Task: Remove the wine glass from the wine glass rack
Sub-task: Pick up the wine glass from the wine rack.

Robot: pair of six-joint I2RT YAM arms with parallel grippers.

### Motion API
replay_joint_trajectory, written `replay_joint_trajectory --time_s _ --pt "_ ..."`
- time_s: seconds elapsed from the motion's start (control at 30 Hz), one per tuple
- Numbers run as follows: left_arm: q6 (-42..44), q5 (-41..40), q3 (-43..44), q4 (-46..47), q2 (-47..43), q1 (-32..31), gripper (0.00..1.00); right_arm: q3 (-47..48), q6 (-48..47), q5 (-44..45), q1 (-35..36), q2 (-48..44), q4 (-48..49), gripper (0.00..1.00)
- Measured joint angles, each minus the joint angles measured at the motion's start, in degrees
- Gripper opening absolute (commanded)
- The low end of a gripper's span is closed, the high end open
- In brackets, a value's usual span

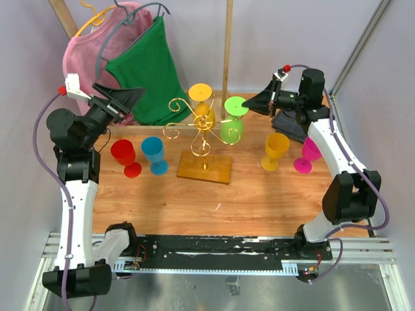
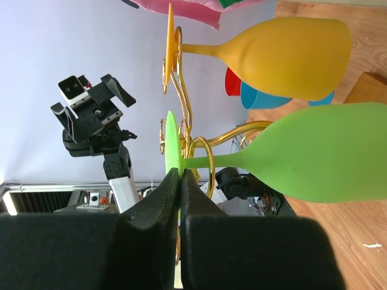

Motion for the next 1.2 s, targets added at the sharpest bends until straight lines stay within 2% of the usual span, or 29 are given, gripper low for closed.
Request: replay_joint_trajectory --time_s 0.5,0.93,1.2 --pt "2.69 -2.36 0.00 0.00 1.99 -4.96 0.99 -3.65 0.28 -0.04 -0.37 -3.89 0.61 0.01" --pt "13.53 -5.05 0.85 -3.04 4.87 -8.15 0.99 -5.88 0.35 -0.17 -0.37 -5.18 0.57 0.01" --pt "16.52 -5.88 0.85 -3.85 5.11 -9.22 0.99 -5.88 0.42 -0.20 -0.37 -5.53 0.57 0.01"
